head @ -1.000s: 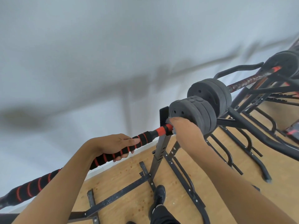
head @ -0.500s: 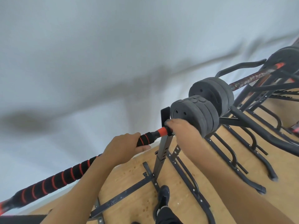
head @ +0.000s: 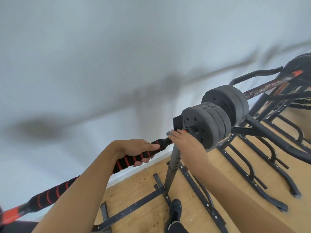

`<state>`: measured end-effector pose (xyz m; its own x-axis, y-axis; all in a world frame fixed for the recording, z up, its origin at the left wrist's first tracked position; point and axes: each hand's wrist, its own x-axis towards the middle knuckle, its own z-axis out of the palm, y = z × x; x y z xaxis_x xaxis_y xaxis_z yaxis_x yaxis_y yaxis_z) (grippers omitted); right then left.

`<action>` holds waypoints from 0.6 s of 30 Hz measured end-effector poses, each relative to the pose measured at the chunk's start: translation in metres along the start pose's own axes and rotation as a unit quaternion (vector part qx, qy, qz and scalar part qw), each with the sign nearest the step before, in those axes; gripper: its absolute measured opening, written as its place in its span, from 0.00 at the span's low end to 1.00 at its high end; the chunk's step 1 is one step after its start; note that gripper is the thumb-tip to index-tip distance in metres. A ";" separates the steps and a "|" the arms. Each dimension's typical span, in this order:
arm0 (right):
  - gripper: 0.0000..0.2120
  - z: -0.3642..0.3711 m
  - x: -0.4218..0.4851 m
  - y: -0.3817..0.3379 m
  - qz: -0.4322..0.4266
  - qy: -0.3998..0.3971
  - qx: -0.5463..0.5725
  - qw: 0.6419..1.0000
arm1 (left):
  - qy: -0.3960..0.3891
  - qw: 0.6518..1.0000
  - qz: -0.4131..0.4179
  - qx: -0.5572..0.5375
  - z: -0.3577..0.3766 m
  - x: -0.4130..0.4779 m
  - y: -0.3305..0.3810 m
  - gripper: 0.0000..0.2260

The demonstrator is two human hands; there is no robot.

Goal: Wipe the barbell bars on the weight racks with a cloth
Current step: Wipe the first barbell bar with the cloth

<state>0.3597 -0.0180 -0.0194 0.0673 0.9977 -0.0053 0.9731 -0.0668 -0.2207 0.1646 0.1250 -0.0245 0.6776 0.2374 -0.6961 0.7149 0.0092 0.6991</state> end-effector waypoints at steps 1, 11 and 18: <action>0.38 -0.005 0.000 0.014 0.032 -0.003 -0.015 0.999 | -0.012 1.000 -0.003 -0.013 0.000 0.001 -0.001 0.24; 0.29 0.022 0.009 -0.051 0.055 0.008 0.058 0.997 | 0.054 0.997 0.041 0.032 0.007 -0.003 0.000 0.25; 0.29 -0.006 -0.029 -0.029 0.057 -0.001 0.208 0.977 | 0.433 0.845 0.175 0.261 0.049 -0.010 -0.007 0.20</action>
<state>0.3304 -0.0447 -0.0068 0.1683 0.9842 -0.0547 0.7860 -0.1675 -0.5951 0.1612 0.0751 -0.0304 0.6448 0.7606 0.0760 0.6285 -0.5842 0.5136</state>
